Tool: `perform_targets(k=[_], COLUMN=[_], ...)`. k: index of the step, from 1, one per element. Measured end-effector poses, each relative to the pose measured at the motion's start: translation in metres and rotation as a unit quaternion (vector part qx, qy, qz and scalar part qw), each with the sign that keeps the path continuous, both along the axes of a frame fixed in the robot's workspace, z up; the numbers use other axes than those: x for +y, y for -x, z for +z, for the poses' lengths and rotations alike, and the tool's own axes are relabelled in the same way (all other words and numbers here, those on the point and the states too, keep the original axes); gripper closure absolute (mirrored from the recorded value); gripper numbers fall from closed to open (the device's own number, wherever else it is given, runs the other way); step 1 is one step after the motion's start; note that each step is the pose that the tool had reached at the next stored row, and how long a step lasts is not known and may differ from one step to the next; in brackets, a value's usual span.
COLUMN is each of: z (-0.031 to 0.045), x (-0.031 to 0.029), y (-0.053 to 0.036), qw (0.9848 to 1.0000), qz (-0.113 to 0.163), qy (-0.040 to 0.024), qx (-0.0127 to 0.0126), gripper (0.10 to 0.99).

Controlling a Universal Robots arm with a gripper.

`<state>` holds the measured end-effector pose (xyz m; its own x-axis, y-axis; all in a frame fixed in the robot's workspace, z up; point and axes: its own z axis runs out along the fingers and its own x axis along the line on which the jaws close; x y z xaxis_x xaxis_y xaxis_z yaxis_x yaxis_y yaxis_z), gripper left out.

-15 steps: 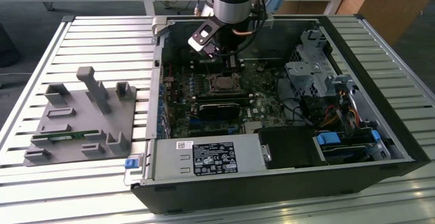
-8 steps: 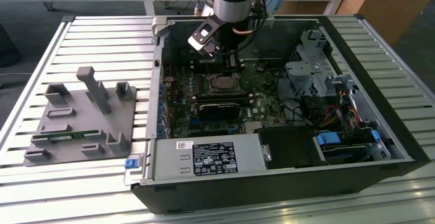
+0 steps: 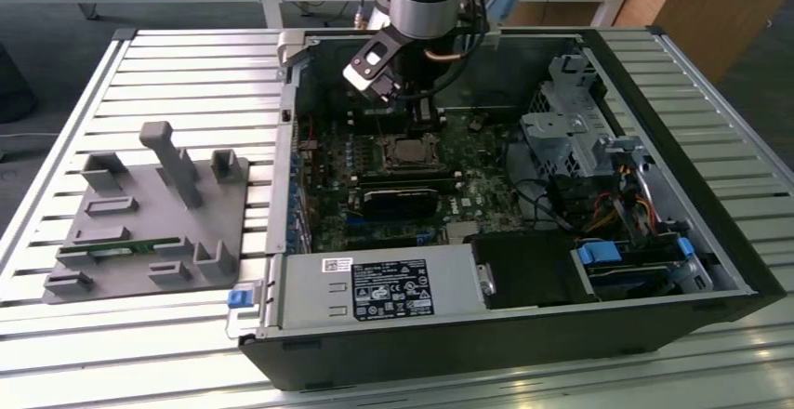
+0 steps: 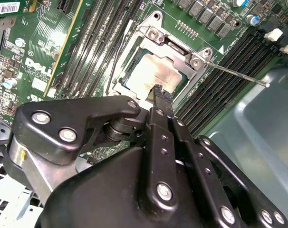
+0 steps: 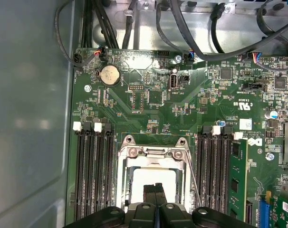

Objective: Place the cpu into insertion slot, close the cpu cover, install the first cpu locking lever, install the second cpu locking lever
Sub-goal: 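Install the first cpu locking lever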

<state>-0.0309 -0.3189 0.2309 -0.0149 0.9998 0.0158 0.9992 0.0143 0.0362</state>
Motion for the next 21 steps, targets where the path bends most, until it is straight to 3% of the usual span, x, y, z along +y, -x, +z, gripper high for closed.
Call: perform_targets(k=[16,21], z=[0.0060,0.0119], x=[0.0000,0.0000], y=[-0.0001,-0.0001], qw=[1.0000,1.0000], qz=[0.000,0.000], qy=[0.0001,0.0001], qx=[0.0000,0.0000], gripper=[0.980,0.980])
